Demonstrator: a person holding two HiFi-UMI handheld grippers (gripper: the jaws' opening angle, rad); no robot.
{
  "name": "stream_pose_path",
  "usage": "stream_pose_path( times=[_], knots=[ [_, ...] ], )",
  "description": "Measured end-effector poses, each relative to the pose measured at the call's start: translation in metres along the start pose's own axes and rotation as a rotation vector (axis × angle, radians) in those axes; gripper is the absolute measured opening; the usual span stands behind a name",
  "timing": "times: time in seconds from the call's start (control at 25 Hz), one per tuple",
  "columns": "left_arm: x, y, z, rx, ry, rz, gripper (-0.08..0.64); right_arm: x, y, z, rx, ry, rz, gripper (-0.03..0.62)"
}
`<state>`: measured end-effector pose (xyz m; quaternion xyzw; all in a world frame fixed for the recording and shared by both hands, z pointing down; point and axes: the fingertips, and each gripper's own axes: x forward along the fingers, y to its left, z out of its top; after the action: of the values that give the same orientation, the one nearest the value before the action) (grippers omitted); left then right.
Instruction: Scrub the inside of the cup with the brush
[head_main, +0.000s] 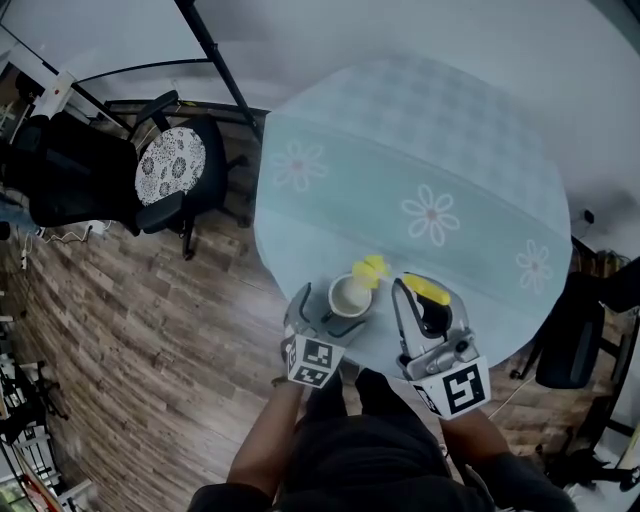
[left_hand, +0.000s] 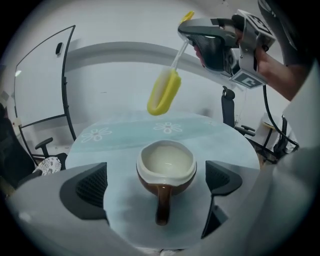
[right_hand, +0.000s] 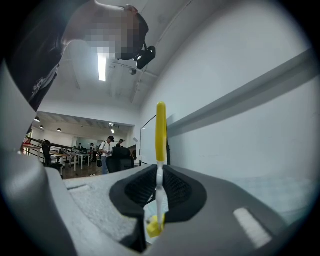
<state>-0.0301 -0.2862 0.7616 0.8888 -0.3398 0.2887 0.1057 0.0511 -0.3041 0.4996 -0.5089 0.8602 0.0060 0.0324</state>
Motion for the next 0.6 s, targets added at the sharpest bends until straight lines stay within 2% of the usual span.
stream_pose_path(
  times=[0.44,0.6],
  knots=[
    [0.031,-0.002,-0.010,-0.032,0.015,-0.042,0.600,0.009,-0.013,-0.022,-0.004,0.030,0.000,0.038],
    [0.042,-0.009,-0.017,-0.013,0.039,-0.074,0.600,0.013,-0.017,-0.027,-0.005,0.029,-0.003,0.038]
  ],
)
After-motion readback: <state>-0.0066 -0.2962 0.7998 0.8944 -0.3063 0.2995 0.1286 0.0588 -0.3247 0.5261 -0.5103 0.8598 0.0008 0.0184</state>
